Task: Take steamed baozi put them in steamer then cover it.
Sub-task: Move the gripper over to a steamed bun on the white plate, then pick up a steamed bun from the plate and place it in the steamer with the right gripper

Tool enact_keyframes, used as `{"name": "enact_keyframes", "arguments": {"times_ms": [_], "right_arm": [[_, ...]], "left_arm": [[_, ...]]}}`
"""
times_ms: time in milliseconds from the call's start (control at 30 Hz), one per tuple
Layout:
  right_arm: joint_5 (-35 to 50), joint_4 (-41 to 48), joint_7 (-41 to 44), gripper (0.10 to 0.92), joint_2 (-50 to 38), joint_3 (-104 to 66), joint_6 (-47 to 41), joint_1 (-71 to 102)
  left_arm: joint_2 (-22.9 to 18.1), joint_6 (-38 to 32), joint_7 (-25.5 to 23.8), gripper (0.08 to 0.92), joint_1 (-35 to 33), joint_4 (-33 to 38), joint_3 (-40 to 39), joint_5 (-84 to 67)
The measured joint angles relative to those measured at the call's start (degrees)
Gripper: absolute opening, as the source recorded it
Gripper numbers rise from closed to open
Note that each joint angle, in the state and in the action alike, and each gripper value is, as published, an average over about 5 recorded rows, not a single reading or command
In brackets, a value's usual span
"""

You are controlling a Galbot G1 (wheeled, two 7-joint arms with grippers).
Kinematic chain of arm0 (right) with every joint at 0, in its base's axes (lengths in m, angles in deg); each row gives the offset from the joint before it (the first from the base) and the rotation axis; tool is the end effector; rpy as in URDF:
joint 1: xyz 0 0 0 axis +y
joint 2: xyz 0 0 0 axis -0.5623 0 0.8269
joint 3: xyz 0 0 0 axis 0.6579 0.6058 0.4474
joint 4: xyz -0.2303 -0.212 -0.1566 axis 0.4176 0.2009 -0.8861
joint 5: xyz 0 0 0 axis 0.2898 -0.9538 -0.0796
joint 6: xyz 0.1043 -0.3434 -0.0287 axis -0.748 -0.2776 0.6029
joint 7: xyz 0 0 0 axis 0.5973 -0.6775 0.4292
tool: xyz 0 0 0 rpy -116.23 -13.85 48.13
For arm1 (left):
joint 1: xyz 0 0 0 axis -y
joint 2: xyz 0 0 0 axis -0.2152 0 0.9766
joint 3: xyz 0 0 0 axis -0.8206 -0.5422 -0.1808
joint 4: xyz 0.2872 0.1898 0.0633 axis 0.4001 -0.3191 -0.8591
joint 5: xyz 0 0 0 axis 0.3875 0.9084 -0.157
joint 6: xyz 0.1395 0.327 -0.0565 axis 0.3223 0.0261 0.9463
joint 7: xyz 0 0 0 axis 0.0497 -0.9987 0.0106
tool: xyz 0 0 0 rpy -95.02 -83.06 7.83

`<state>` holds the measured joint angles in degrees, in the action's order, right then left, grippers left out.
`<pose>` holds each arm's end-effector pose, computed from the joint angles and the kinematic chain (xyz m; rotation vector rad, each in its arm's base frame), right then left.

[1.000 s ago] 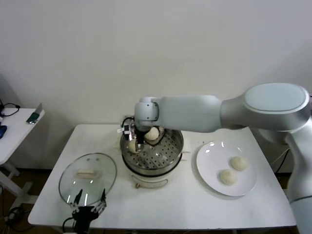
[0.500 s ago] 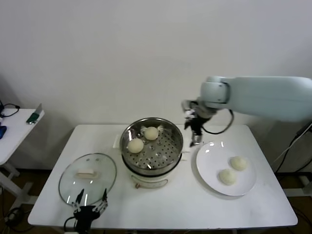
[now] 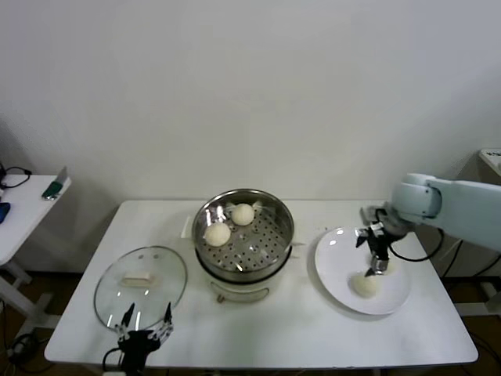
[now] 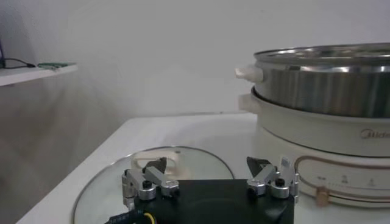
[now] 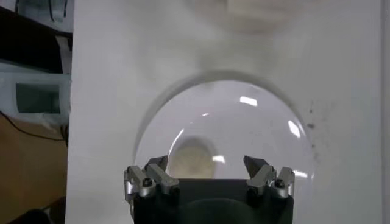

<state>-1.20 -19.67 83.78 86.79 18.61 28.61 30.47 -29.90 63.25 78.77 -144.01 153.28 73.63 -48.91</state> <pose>0.4751 -0.1497 -0.1658 1.1801 -1.3347 1.2009 0.1122 0.0441 -0.3635 0.1124 -2.8418 -0.0779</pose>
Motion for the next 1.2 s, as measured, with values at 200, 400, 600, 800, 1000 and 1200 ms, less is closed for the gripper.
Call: {"name": "enact_keyframes", "arguments": {"times_ms": [200,400,600,800,1000,1200], "right_arm": [[-2.4,2.5,-0.3,0.823,-0.4,-4.3,-0.2,6.2],[-3.8,4.3,-0.7,0.823,-0.1,-7.3,-0.5,10.7],[-4.8,5.5,-1.1,0.793,0.4,-9.1,-0.8,13.4],[-5.6,6.2,-1.9,0.694,1.0,-10.7,-1.0,15.2],[-6.2,5.9,-1.8,0.65,1.1,-11.0,-0.6,15.2],[-6.0,4.4,-0.2,0.645,1.5,-8.2,1.6,9.9]], "left_arm": [[0.0,-0.1,0.0,0.823,-0.2,-0.3,0.1,0.0],[0.0,-0.1,0.0,0.823,-0.2,-0.6,0.0,0.0],[-0.1,0.0,0.1,0.823,0.0,-0.6,-0.2,0.2],[-0.1,0.1,0.1,0.823,0.0,-0.7,-0.3,0.4],[-0.1,0.0,0.1,0.823,0.0,-0.8,-0.4,0.7],[-0.2,-0.1,0.2,0.823,-0.1,-0.6,-0.5,0.9]]}}
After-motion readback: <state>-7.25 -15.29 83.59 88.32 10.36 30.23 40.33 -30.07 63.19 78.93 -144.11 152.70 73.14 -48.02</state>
